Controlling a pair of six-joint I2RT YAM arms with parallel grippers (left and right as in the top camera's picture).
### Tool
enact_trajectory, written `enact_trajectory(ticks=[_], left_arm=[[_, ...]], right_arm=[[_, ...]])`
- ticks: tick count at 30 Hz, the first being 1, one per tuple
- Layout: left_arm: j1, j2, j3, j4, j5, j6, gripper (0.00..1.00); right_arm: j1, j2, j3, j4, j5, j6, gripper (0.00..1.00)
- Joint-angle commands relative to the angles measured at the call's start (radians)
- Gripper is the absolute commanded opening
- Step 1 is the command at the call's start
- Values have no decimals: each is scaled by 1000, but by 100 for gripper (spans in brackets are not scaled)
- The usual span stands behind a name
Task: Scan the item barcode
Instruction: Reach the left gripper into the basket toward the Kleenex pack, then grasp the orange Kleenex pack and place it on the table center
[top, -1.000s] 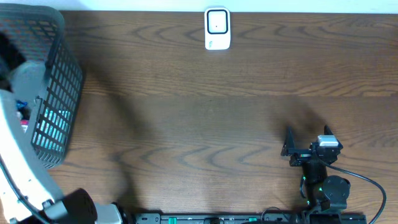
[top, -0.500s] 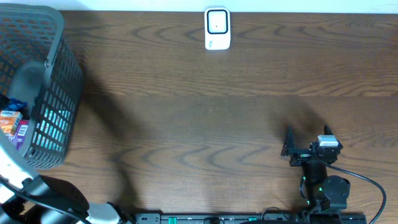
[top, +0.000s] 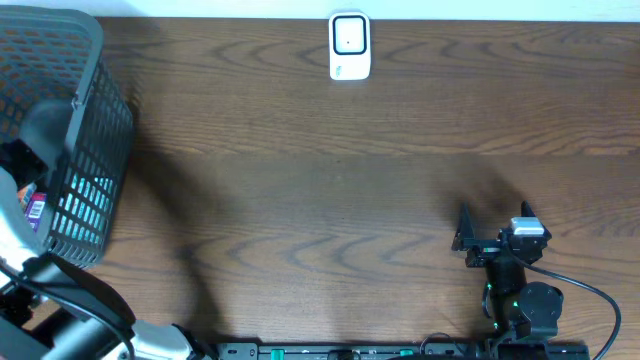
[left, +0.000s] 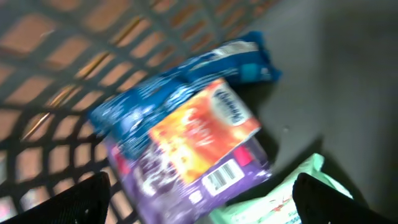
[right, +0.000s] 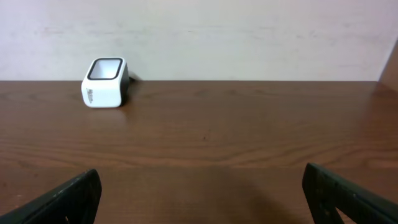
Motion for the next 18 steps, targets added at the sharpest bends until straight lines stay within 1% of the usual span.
enact_trajectory(ticks=[1, 5, 9, 10, 11, 12, 13, 15, 16, 17, 18], left_arm=[[-1, 82, 2, 22, 68, 105, 93], [-1, 165, 2, 41, 67, 151, 93], [1, 219, 2, 71, 36, 151, 92], [1, 226, 2, 74, 36, 154, 89], [1, 230, 2, 74, 36, 158, 83], [1, 231, 2, 77, 37, 162, 71], [1, 231, 2, 78, 37, 162, 63], [1, 231, 2, 78, 37, 162, 42], [1, 230, 2, 77, 37, 162, 33], [1, 230, 2, 73, 37, 162, 21], [1, 229, 3, 71, 37, 161, 15]], right_arm=[[8, -6, -3, -3, 8, -14, 99], [8, -6, -3, -3, 8, -14, 99], [8, -6, -3, -3, 8, -14, 99], [8, -6, -3, -3, 8, -14, 99], [8, -6, -3, -3, 8, -14, 99], [8, -6, -3, -3, 8, -14, 99], [8, -6, -3, -3, 8, -14, 99], [8, -6, -3, -3, 8, -14, 99], [8, -6, -3, -3, 8, -14, 99], [8, -6, -3, -3, 8, -14, 99], [8, -6, -3, -3, 8, -14, 99]])
